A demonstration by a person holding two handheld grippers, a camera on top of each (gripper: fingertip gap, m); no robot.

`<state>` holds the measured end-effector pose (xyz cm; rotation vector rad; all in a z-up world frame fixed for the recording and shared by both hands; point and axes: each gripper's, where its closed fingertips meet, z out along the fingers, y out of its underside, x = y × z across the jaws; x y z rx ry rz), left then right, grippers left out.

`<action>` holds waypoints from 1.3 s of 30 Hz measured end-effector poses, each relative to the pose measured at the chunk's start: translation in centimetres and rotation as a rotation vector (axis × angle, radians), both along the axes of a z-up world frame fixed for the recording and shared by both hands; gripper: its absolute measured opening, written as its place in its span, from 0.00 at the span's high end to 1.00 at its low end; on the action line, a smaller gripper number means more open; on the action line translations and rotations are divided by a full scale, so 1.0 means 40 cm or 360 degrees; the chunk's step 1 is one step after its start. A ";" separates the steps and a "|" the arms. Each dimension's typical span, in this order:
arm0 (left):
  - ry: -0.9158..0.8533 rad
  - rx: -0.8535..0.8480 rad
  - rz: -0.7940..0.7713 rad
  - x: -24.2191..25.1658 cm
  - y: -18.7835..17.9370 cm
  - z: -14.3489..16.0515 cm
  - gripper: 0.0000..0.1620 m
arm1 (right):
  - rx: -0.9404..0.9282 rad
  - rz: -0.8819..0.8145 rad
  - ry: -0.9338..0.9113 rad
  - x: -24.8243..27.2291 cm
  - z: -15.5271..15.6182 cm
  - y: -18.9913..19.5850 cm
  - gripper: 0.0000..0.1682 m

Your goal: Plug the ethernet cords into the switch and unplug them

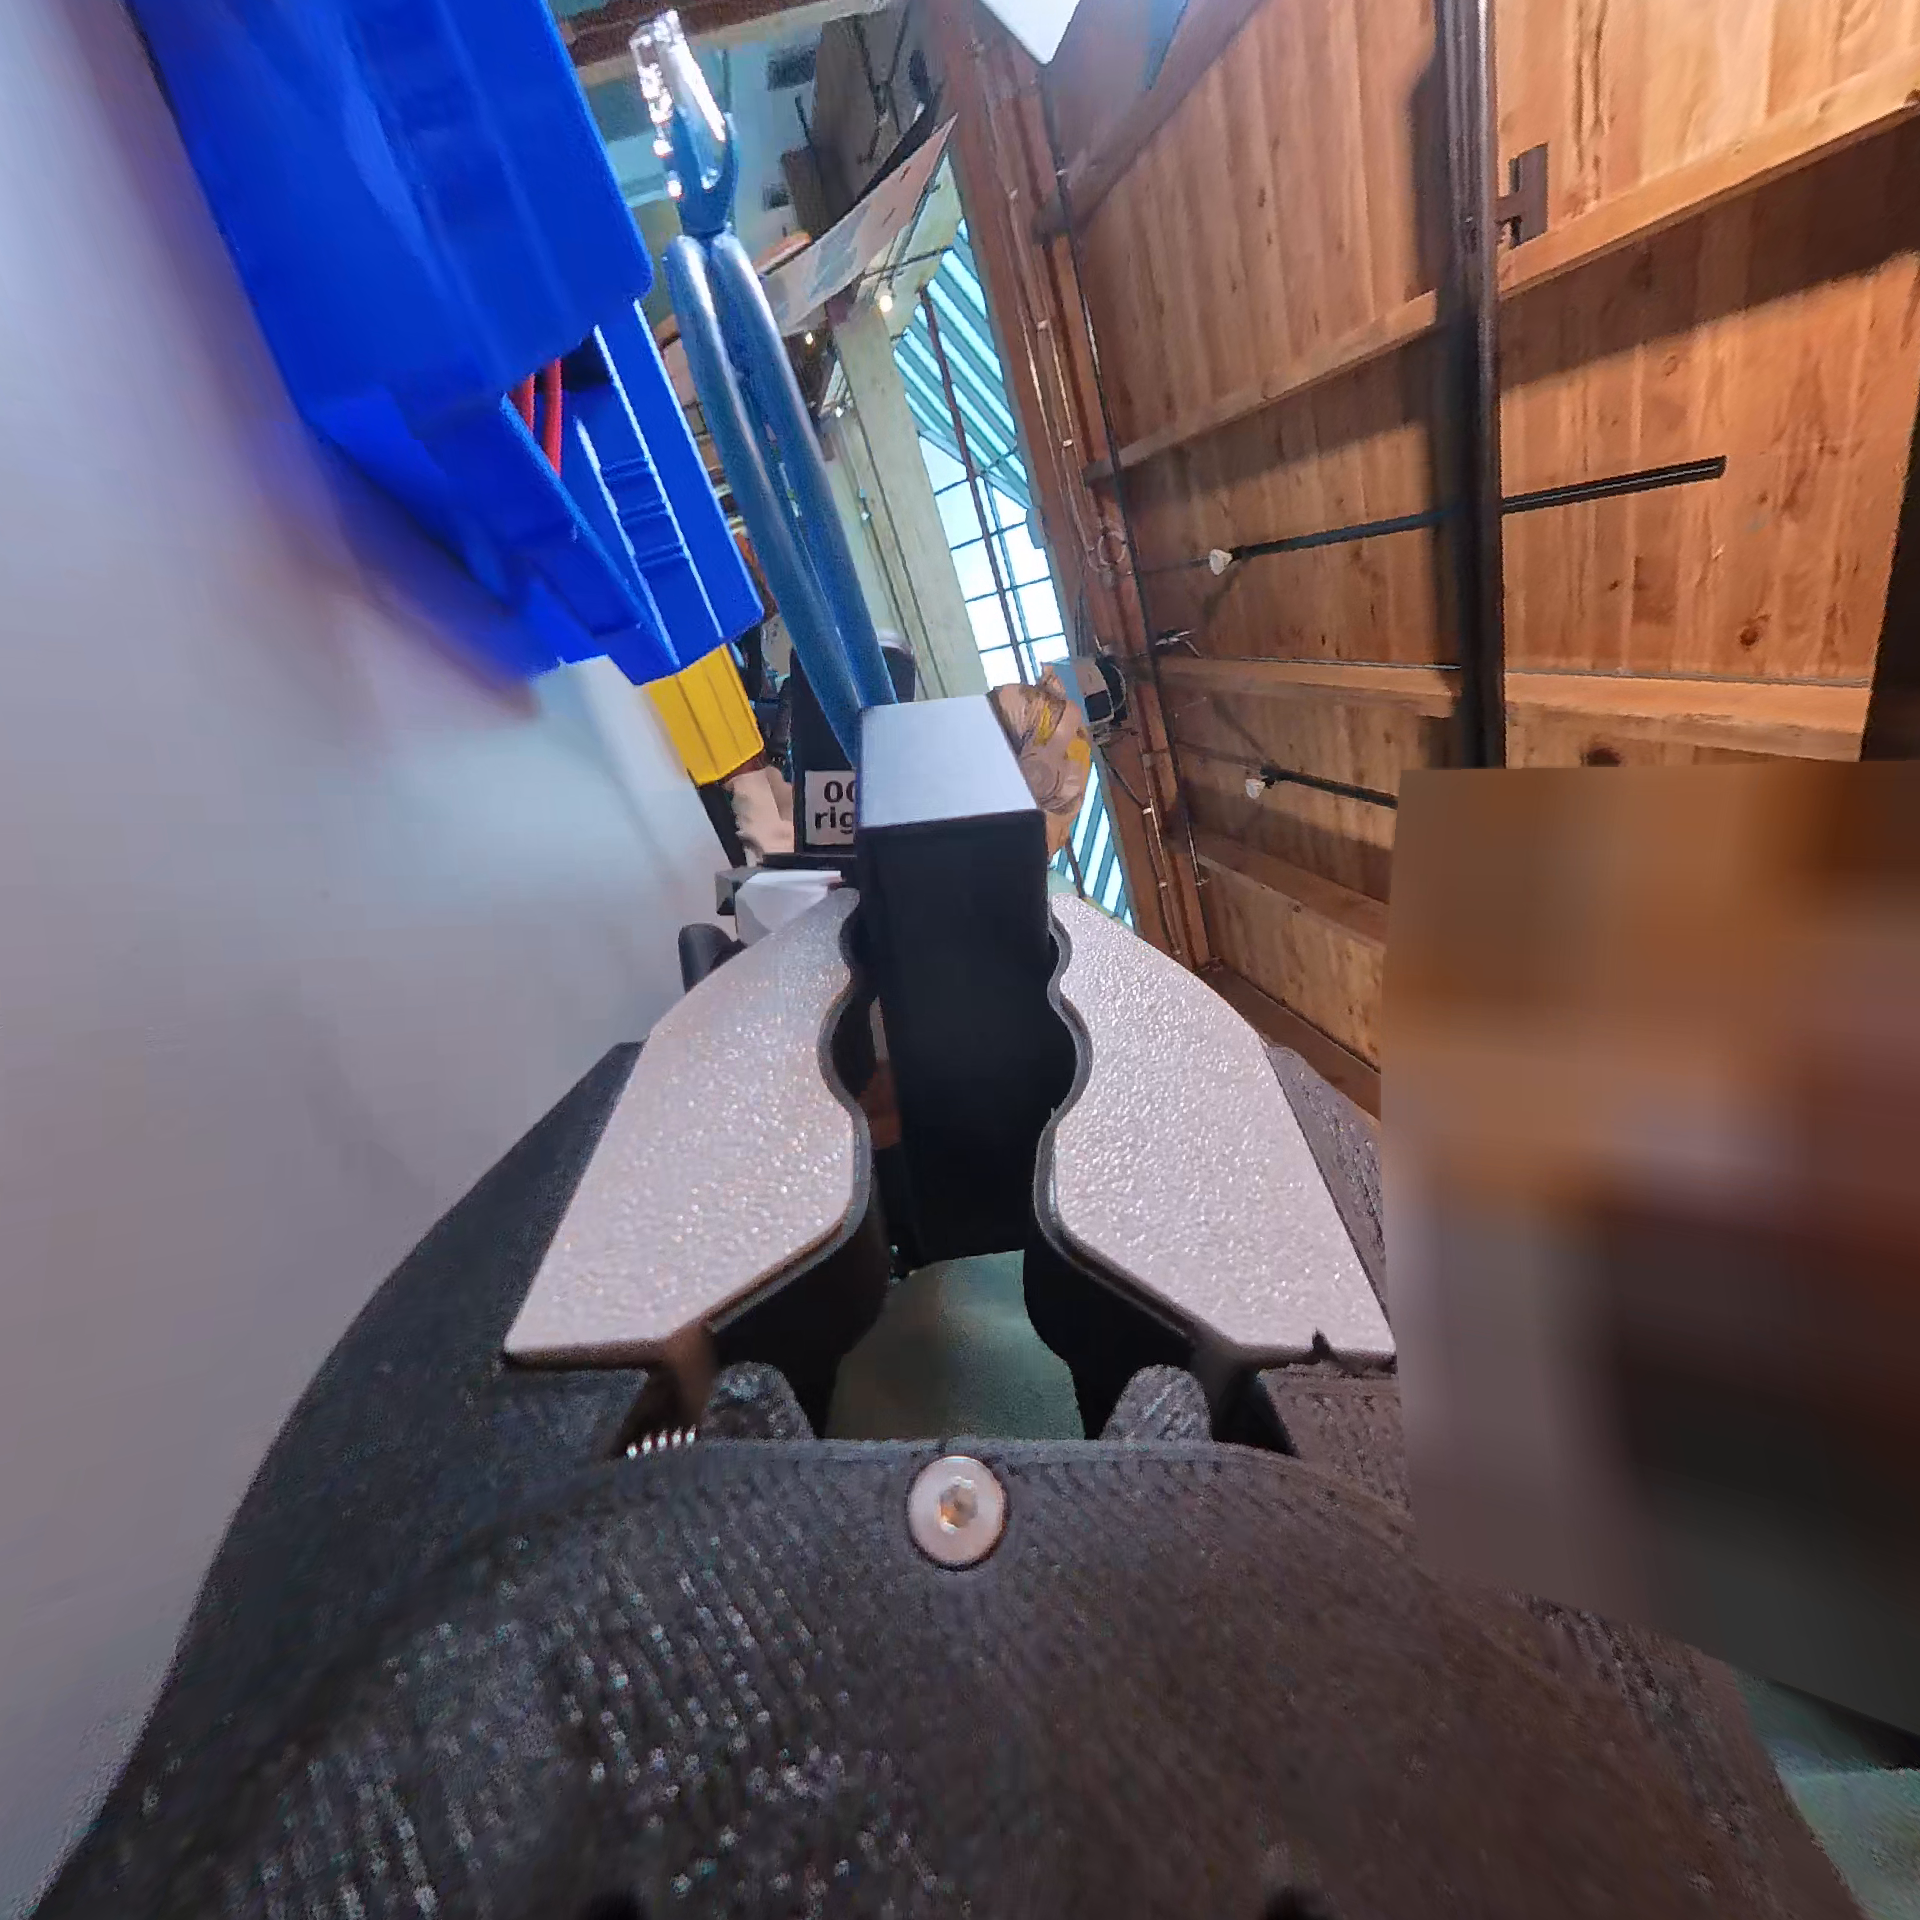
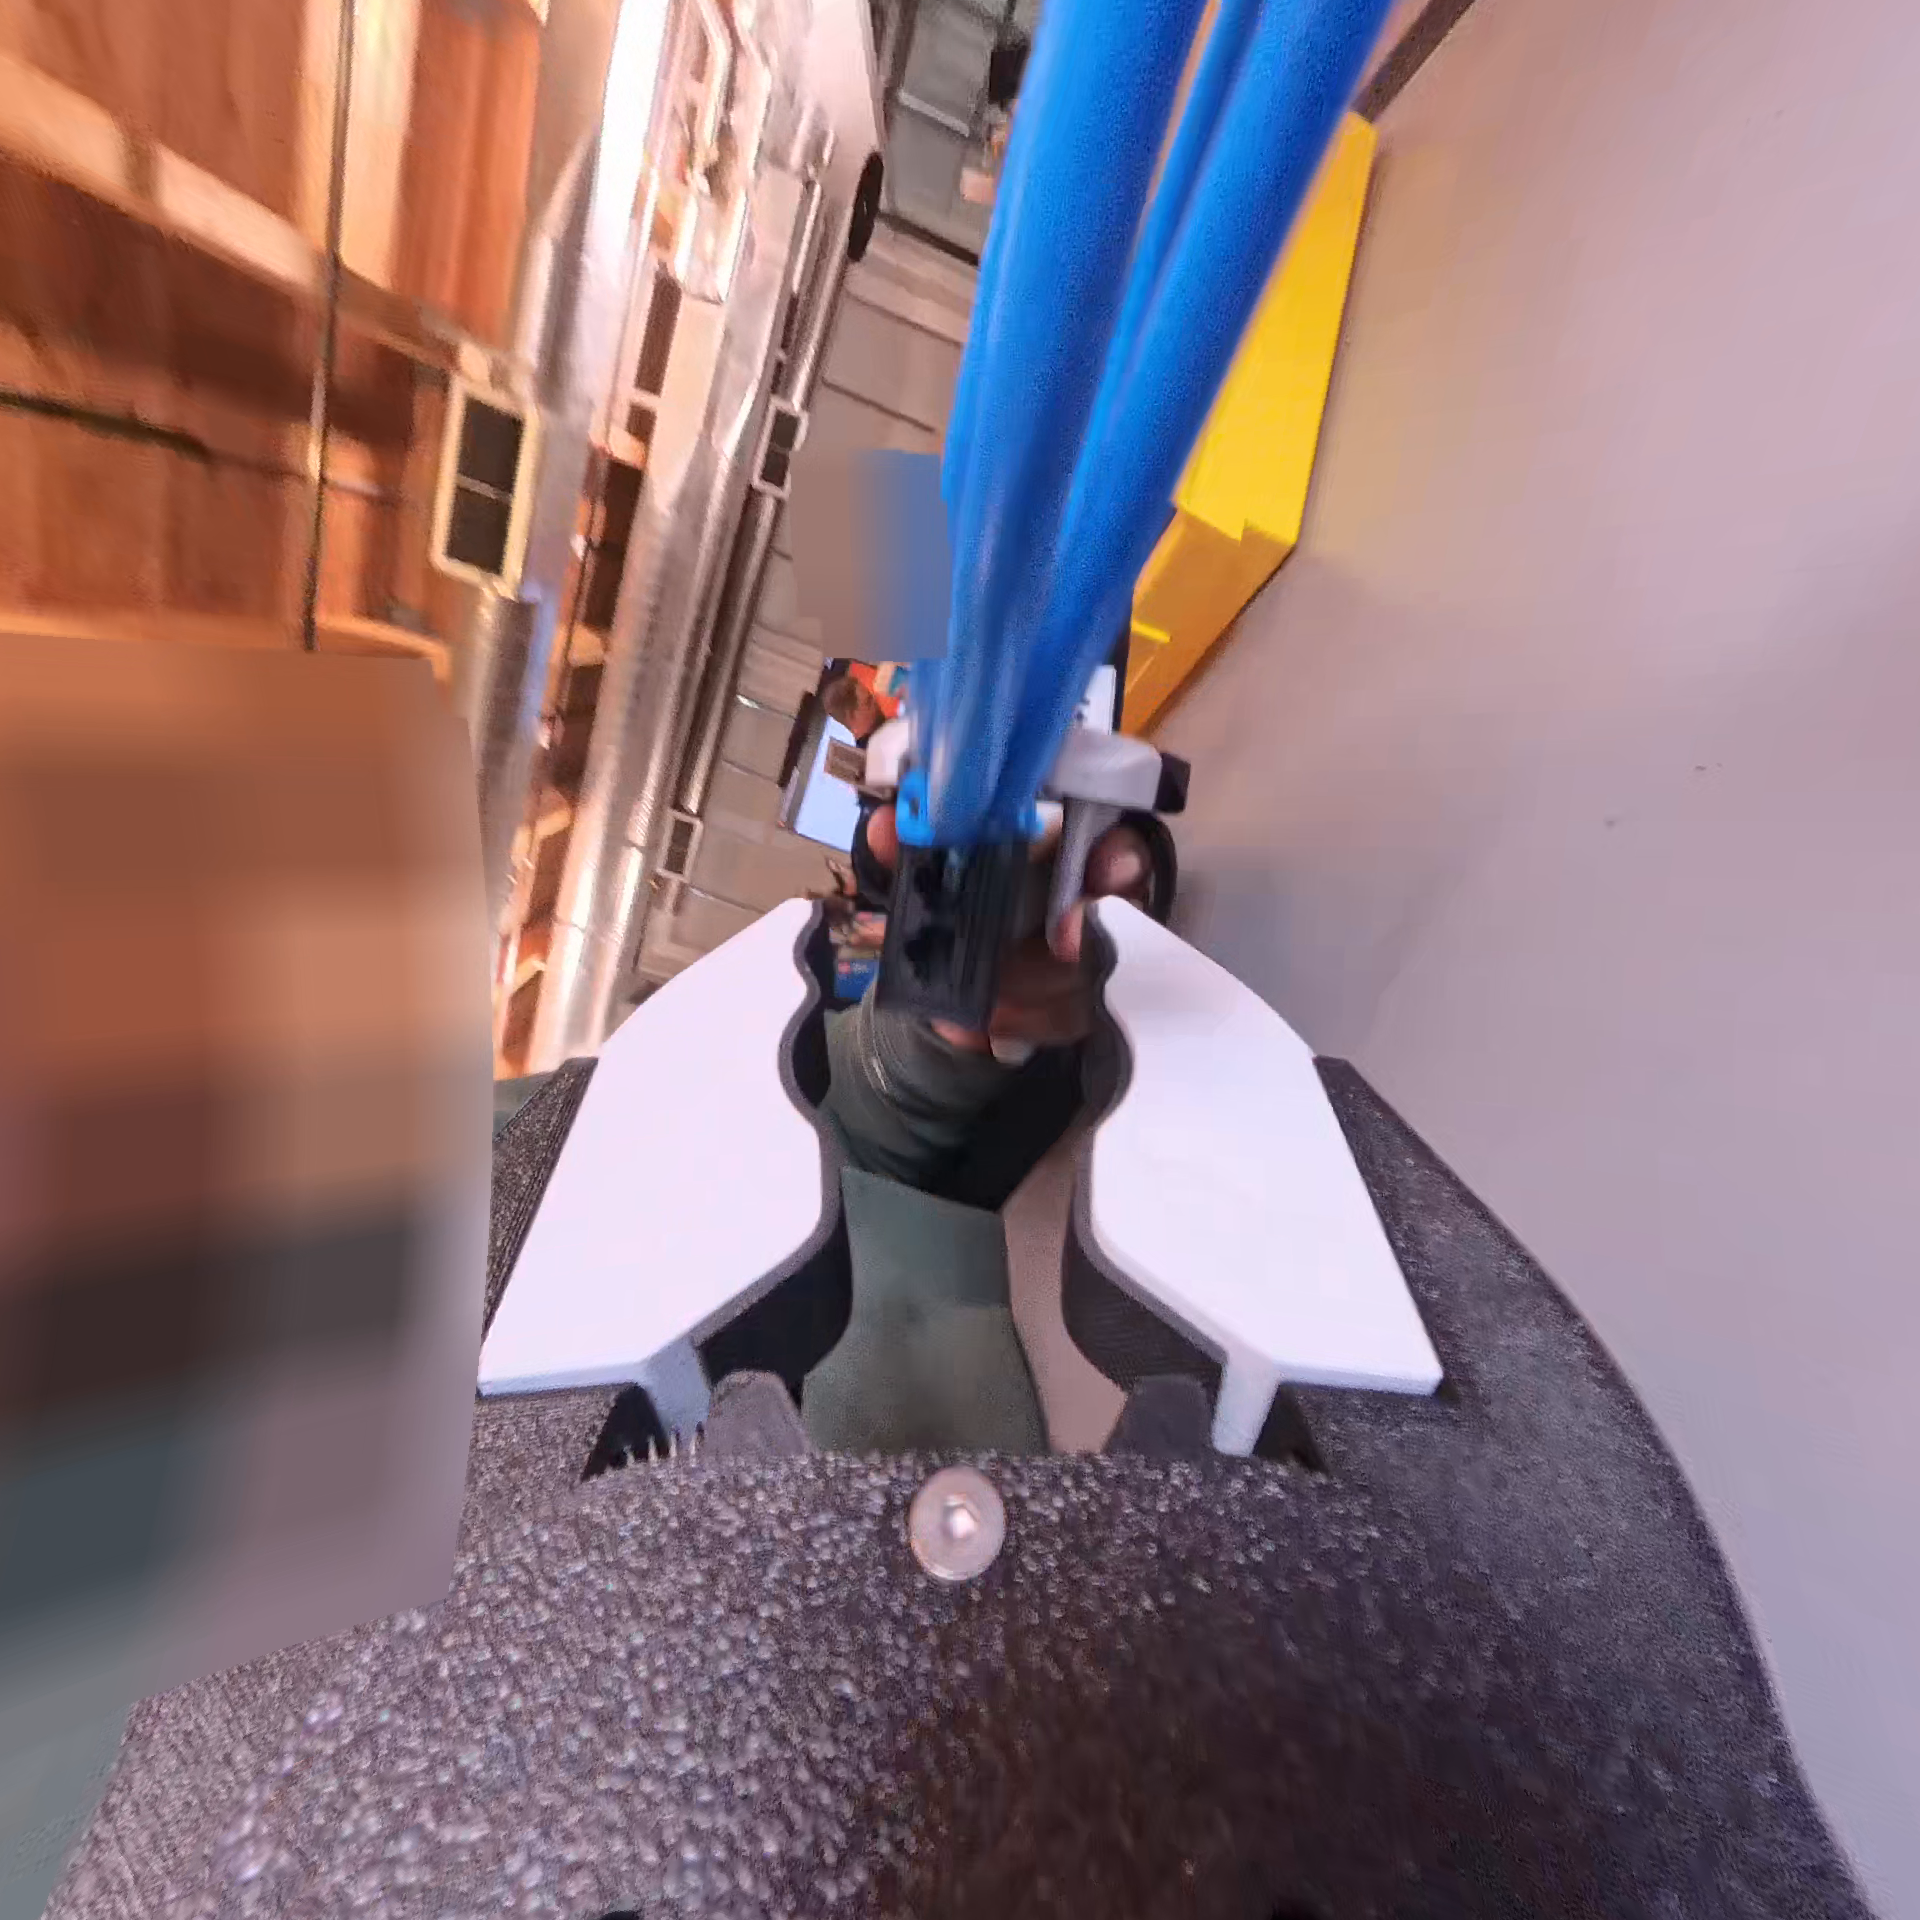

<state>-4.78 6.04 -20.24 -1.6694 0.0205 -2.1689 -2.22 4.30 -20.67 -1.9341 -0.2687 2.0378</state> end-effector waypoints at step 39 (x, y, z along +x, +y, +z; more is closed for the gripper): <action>0.0291 -0.0173 -0.0140 0.053 -0.033 -0.112 0.83 | 0.0141 0.0057 -0.0239 0.010 -0.094 0.012 0.92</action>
